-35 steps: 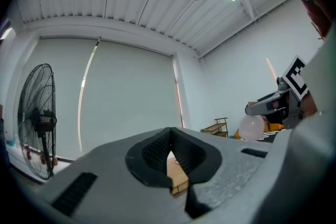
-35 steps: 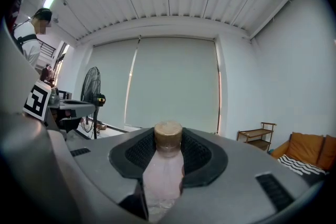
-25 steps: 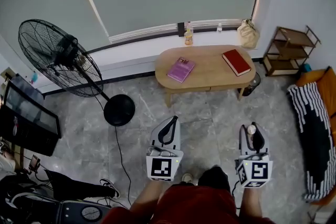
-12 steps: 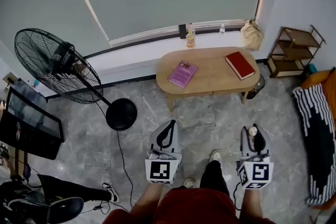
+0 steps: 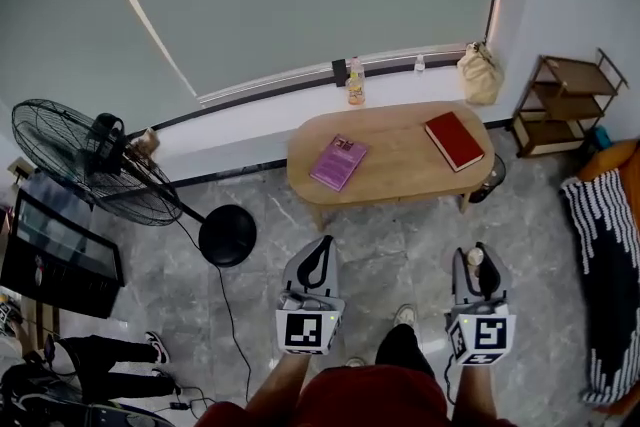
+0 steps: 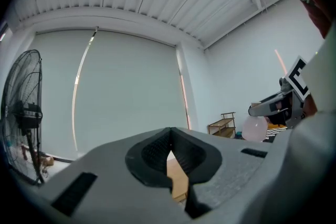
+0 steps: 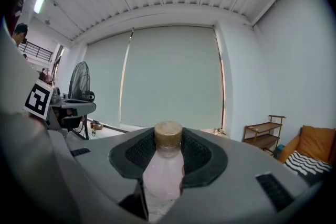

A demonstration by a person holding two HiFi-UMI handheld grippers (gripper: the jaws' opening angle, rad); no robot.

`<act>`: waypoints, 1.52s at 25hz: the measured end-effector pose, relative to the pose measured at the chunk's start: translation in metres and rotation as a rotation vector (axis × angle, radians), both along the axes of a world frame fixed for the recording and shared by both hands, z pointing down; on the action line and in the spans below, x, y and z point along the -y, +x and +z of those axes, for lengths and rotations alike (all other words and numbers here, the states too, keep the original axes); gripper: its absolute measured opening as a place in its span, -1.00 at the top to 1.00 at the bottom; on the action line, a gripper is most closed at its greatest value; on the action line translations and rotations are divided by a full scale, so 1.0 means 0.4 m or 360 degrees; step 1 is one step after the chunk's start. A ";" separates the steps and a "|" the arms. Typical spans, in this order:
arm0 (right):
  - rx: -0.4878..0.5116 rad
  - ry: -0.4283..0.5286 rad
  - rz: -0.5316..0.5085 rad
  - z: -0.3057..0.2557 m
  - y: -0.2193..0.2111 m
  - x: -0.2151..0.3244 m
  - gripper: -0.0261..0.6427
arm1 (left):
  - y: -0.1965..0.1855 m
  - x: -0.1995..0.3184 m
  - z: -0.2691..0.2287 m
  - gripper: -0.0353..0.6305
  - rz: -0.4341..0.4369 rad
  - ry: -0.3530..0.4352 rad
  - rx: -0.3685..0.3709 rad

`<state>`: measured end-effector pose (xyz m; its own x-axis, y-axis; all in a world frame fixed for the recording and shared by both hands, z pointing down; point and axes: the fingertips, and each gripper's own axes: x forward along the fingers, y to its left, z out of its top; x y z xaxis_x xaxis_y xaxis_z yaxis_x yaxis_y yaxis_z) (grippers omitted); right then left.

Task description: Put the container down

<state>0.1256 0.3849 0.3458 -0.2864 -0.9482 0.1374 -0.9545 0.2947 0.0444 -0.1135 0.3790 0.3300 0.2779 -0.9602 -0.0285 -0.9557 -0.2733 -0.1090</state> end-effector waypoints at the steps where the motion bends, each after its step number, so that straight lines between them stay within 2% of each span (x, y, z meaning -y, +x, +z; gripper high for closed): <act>1: 0.0010 0.0001 0.0008 -0.002 0.019 0.023 0.50 | 0.018 0.025 -0.005 0.88 0.0002 0.0004 0.0005; 5: 0.0047 0.0007 0.0055 -0.013 0.117 0.107 0.50 | 0.107 0.113 -0.033 0.88 0.0028 0.0043 0.0007; 12: 0.0055 -0.0011 0.0100 -0.022 0.223 0.287 0.50 | 0.208 0.305 -0.060 0.88 0.0065 0.0039 0.0006; 23: 0.0073 0.0002 0.0094 -0.023 0.376 0.468 0.50 | 0.351 0.482 -0.050 0.88 0.0043 0.0034 0.0004; 29: 0.0089 -0.0005 0.0077 -0.007 0.395 0.524 0.50 | 0.373 0.523 -0.025 0.88 0.0035 -0.0017 0.0008; 32: 0.0082 -0.0016 0.0060 0.003 0.391 0.549 0.50 | 0.369 0.547 -0.025 0.88 0.0029 0.0005 0.0016; 38: 0.0056 -0.0015 0.0057 0.024 0.361 0.614 0.50 | 0.344 0.623 0.015 0.88 0.0042 -0.0014 -0.0027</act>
<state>0.2700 0.1392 0.3554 -0.2571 -0.9566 0.1369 -0.9654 0.2606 0.0080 0.0242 0.1297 0.3359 0.3027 -0.9528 -0.0249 -0.9499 -0.2994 -0.0900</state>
